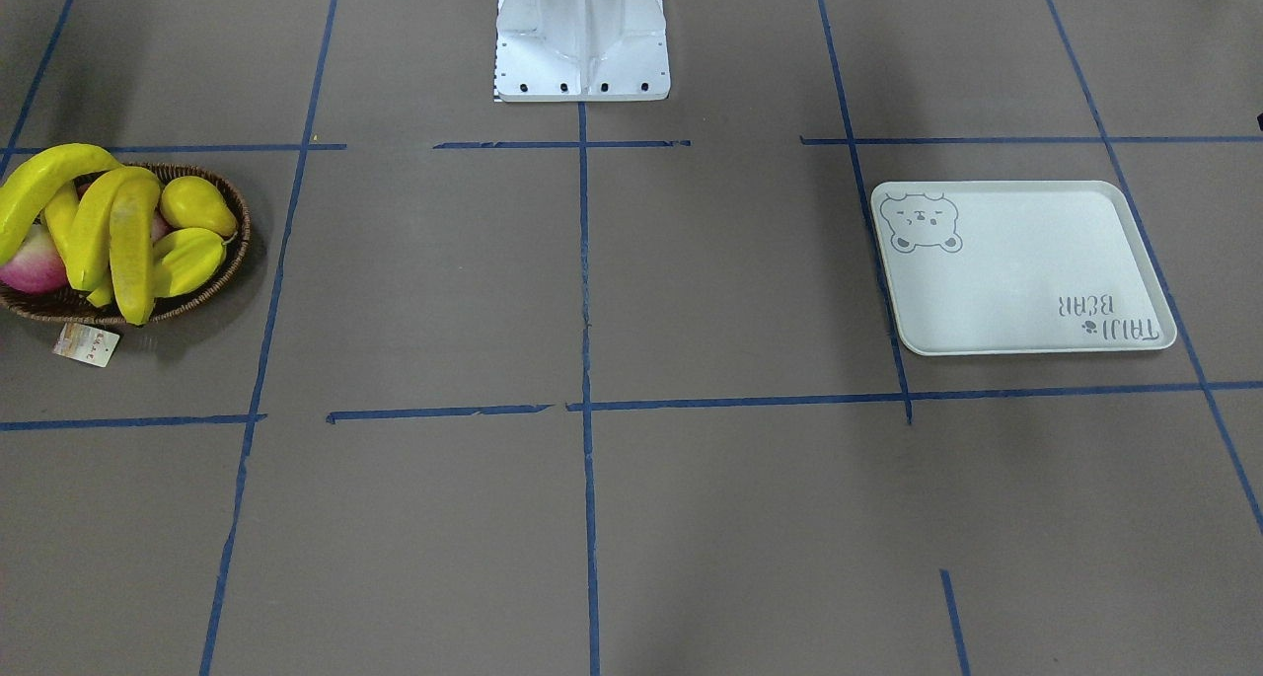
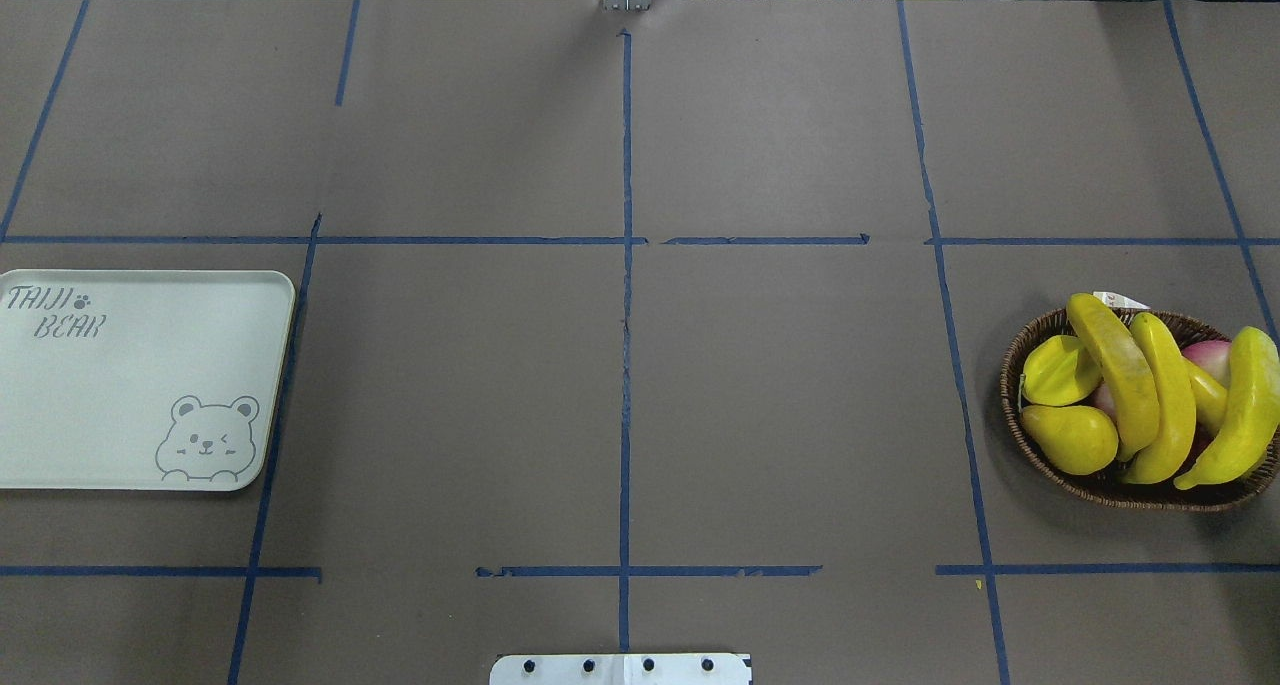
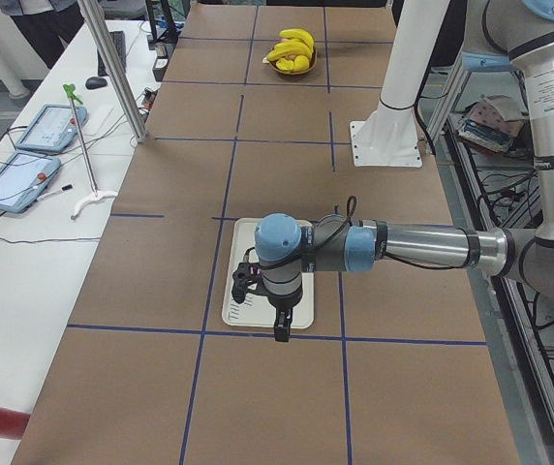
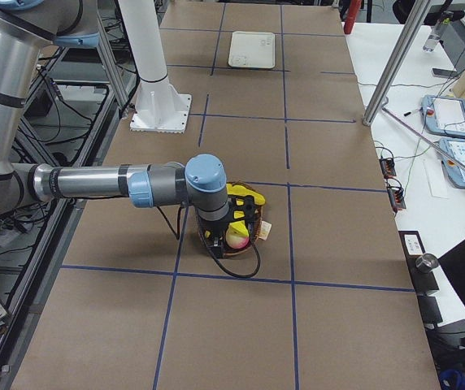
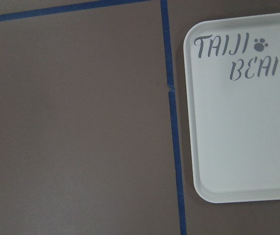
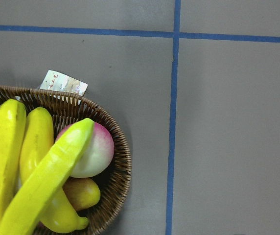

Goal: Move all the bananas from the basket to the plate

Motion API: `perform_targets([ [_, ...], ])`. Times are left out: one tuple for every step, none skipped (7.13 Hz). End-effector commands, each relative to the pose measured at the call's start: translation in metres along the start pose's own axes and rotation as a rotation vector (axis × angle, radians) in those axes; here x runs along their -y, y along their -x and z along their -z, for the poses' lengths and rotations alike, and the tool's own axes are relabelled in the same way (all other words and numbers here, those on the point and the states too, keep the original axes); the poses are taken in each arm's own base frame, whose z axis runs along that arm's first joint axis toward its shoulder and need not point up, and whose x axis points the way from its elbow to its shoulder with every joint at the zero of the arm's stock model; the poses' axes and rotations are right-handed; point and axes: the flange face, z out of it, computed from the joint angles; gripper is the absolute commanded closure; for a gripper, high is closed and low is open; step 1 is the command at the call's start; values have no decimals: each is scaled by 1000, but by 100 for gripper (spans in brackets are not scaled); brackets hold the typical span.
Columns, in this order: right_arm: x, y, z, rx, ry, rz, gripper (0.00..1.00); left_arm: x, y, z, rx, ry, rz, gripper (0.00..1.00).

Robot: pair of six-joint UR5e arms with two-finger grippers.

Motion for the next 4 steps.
perform_targets([
  [5, 64, 14, 27, -6, -87, 0, 0, -1, 0, 0, -2, -2, 0],
  [5, 89, 15, 46, -20, -136, 0, 0, -1, 0, 0, -2, -2, 0],
  [-5, 101, 3, 54, -24, -156, 0, 0, -1, 0, 0, -2, -2, 0],
  [-12, 112, -7, 48, -44, -197, 0, 0, -1, 0, 0, -2, -2, 0],
])
